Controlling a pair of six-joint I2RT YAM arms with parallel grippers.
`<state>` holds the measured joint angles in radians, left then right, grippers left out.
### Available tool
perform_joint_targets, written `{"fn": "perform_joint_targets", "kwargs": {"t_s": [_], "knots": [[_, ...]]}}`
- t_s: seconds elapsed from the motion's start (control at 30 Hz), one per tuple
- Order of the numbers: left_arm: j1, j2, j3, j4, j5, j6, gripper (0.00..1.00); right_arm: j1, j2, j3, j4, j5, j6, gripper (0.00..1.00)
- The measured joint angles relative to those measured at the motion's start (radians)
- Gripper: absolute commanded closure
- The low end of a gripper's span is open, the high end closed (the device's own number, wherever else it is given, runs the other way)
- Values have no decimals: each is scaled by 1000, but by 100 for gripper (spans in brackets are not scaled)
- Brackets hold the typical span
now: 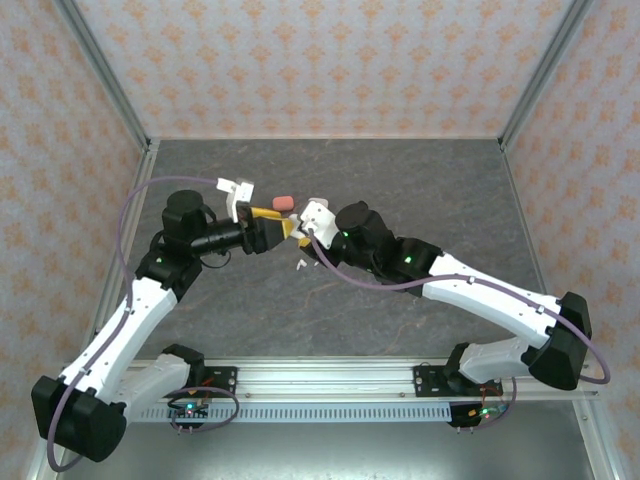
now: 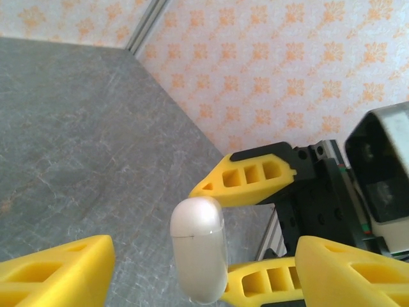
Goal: Insert wireless bluetooth earbuds into charging case
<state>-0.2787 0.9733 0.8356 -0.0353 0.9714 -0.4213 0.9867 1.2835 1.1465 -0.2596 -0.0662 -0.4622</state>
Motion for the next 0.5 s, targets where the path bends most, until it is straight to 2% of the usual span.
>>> {"fn": "perform_joint_targets", "kwargs": {"t_s": [0.5], "knots": [[-88, 88, 2, 29, -2, 4, 55, 0, -4, -6, 19, 40, -3, 57]]}}
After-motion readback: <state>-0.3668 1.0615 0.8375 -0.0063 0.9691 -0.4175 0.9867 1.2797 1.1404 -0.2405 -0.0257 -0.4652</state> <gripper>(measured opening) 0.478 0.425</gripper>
